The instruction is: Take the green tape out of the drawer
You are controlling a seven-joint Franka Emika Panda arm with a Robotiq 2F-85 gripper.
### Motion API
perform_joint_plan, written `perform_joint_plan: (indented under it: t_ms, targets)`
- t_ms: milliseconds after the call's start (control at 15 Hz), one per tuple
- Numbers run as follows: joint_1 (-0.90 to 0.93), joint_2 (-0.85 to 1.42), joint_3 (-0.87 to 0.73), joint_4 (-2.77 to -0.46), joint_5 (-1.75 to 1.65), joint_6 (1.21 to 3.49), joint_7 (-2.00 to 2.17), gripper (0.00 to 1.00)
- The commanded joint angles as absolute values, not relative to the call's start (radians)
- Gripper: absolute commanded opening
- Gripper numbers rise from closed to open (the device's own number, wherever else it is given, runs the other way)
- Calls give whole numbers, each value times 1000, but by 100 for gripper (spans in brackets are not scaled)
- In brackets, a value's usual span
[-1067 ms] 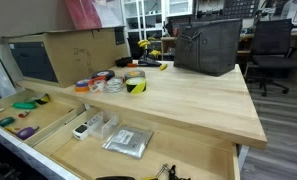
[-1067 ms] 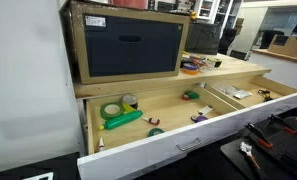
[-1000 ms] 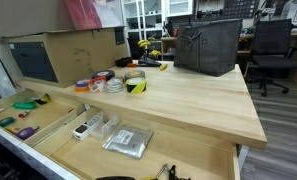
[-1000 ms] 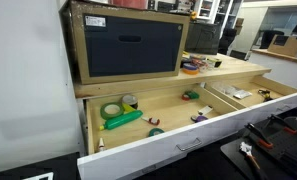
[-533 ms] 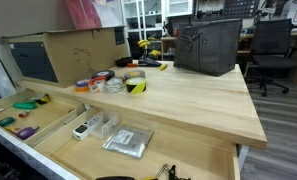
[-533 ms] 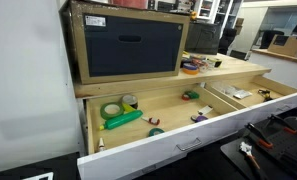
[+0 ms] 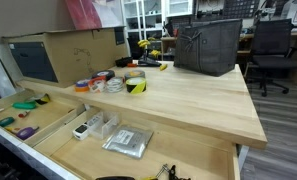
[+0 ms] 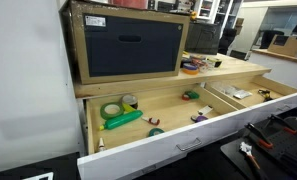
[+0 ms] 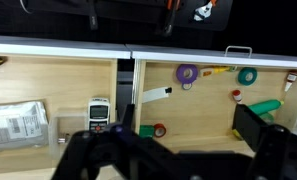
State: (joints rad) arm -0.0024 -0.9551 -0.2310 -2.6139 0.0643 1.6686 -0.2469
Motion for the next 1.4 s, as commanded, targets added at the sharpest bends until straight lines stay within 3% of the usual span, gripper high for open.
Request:
perform_joint_plan:
  t_ms: [0,1333]
  targets:
    - [-16,-951,-218,-2654,103,1707,-236,100]
    - [113,-571,13,-2528,214,2137,-72,100]
